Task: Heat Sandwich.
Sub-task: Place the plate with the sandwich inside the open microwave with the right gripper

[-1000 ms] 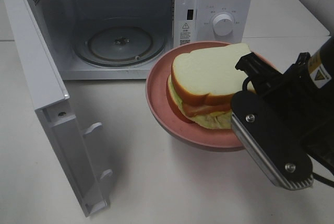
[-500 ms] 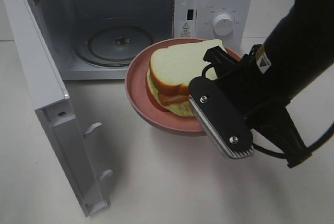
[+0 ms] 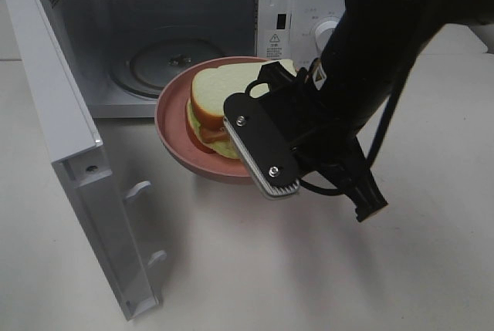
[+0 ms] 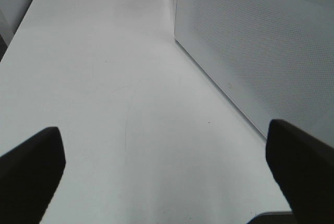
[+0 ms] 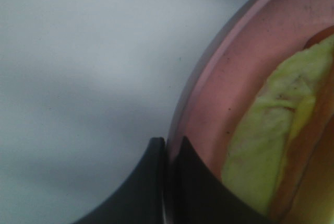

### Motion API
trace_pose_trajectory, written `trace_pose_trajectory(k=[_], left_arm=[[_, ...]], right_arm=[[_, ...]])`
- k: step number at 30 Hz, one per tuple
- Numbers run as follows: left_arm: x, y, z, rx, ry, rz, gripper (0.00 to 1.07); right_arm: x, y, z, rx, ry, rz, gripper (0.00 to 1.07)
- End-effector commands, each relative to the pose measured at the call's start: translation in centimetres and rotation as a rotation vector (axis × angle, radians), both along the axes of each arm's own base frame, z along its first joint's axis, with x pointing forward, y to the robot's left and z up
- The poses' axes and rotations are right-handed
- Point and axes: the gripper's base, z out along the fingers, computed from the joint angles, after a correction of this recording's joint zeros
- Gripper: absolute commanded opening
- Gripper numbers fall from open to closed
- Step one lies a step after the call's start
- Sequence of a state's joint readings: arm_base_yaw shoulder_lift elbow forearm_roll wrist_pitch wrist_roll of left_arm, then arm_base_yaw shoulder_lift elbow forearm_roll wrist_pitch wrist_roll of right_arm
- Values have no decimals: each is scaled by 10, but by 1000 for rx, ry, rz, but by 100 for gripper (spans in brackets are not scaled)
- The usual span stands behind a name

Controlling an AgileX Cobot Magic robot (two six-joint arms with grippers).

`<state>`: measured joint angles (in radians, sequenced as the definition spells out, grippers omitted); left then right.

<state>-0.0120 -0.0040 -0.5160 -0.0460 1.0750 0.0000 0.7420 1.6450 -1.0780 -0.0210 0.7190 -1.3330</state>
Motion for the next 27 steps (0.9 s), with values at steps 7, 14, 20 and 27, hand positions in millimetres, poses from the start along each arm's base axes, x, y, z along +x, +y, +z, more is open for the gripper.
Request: trace_pose_trajectory(k=[7,14,20,27], left_arm=[[-3,0,1,2,-28,-4,100],[-3,0,1,2,-28,-4,100],[-3,0,1,2,-28,-4,100],[-3,0,1,2,-28,-4,100]], right_arm=[[27,24,-3,40,-17,13,0],[38,35,-5,48,-23,12,0],[52,48,-10,58,-21,5,0],[65,60,-13,65,-25,-5,0]])
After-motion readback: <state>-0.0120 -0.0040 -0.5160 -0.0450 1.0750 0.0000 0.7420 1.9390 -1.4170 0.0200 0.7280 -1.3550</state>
